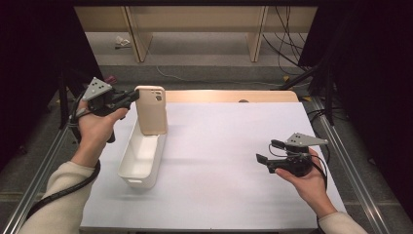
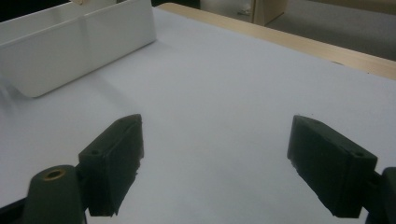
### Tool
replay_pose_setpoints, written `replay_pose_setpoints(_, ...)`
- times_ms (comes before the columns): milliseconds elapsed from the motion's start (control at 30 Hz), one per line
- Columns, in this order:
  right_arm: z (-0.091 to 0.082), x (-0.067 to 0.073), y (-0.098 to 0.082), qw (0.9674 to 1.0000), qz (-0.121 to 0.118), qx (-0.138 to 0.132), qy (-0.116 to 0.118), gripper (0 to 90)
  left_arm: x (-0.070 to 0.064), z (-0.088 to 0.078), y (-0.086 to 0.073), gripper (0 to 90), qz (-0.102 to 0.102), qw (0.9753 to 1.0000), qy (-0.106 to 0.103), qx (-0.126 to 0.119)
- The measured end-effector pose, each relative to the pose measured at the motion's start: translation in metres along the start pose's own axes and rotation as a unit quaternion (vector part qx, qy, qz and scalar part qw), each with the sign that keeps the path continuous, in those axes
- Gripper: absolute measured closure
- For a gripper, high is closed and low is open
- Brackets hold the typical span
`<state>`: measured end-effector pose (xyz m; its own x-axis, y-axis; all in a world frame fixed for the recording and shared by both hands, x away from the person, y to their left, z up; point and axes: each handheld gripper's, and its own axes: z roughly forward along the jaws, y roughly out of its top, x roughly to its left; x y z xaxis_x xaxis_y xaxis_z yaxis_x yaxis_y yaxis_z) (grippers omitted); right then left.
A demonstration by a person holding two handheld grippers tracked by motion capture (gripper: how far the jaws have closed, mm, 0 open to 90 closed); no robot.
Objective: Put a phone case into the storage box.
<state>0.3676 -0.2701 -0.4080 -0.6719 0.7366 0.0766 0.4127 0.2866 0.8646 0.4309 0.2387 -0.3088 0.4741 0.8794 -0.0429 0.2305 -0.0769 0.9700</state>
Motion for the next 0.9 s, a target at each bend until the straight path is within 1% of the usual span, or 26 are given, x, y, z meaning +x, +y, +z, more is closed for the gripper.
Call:
replay_pose_setpoints(400, 0.000, 0.000, 0.000, 1.0000, 0.001, -0.002, -0.001, 19.3, 0.012, 0.004, 0.000, 84.2, -0.002, 0.9999, 0.014, 0.001)
replay_pose_setpoints(900, 0.000, -0.001, 0.000, 1.0000, 0.003, -0.003, -0.002, 19.3, 0.021, 0.013, 0.000, 84.2, 0.001, 0.9996, 0.027, 0.004)
